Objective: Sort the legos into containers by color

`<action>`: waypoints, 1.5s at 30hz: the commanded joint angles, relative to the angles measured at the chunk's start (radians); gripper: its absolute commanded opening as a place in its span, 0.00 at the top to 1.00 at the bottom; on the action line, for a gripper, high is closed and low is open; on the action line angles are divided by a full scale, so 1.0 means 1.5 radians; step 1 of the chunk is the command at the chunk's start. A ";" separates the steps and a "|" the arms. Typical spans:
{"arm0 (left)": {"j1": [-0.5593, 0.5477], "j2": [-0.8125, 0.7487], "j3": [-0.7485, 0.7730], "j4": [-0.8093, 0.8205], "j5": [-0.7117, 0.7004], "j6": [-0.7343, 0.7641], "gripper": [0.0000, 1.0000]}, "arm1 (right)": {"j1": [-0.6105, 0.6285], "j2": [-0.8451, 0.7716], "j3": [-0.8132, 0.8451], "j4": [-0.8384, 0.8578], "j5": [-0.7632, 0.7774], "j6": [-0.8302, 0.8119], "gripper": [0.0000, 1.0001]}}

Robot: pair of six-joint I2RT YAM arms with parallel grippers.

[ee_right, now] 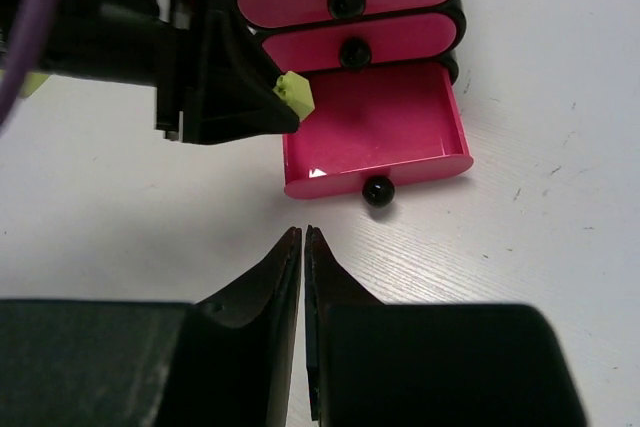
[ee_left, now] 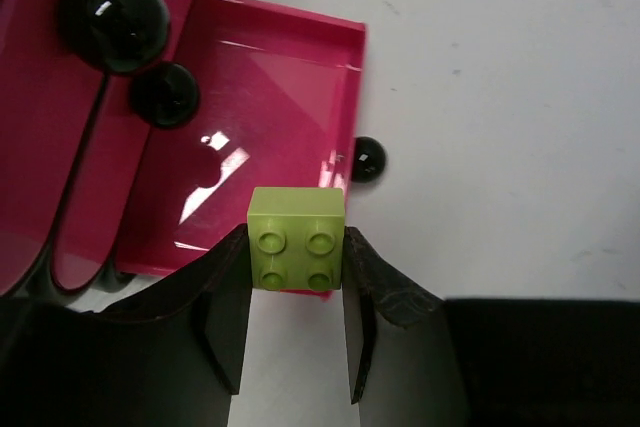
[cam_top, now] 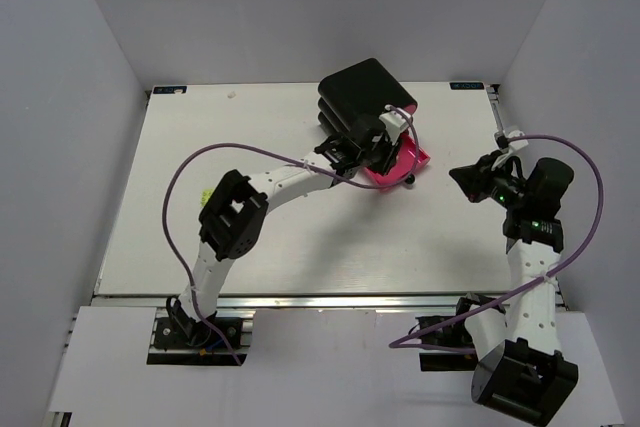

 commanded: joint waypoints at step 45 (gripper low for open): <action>0.047 -1.104 -0.647 -0.311 -0.651 -0.244 0.14 | 0.712 0.708 0.550 -0.143 0.274 -0.066 0.37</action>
